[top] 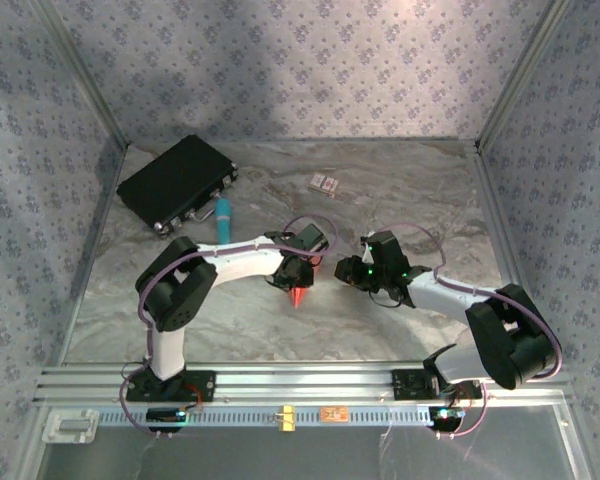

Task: Fold a paper plane with a square sheet of paper (pick it up from the middle)
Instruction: Move a paper plane to the center of the table, then reset both arms

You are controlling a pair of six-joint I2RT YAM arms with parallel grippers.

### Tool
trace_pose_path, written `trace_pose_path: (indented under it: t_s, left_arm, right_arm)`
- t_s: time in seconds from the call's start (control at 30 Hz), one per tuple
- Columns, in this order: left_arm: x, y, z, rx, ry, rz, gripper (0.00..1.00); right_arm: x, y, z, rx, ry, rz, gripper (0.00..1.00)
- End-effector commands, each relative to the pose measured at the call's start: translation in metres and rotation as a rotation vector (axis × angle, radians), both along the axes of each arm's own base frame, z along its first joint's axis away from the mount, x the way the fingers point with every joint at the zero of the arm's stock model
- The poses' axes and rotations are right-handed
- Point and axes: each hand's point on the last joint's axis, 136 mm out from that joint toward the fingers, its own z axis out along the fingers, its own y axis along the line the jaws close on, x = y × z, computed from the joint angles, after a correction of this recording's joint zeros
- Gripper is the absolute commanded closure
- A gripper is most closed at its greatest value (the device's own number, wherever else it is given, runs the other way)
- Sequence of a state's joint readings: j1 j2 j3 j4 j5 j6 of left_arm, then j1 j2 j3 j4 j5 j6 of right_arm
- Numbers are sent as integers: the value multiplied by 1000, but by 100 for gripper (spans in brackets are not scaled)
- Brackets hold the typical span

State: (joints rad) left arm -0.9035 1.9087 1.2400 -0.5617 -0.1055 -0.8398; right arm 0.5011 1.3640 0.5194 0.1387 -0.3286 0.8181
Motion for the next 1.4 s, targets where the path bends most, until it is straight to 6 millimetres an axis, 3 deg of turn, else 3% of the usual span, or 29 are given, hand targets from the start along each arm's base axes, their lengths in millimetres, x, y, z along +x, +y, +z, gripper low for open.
trace_pose_path:
  t_s: [0.0,0.57,0.9,1.2,1.37]
  left_arm:
    - [-8,13,-18,85,55,18,70]
    - [-7,13,-13,103,46,68,60]
    - [2,9,25,37,-38,99,60]
    - [0,14,50,-18,-81,121,56]
    - [4,24,74,-47,-165,124,53]
  right_arm:
    - [-2,-7,-1,-14,-7,-4,70]
    - [-5,-14,0,-17,-10,-21,68]
    - [-1,-17,14,-29,-60,-8,65]
    - [6,-52,38,-115,-119,-76,57]
    - [14,-88,59,-240,-177,-150,48]
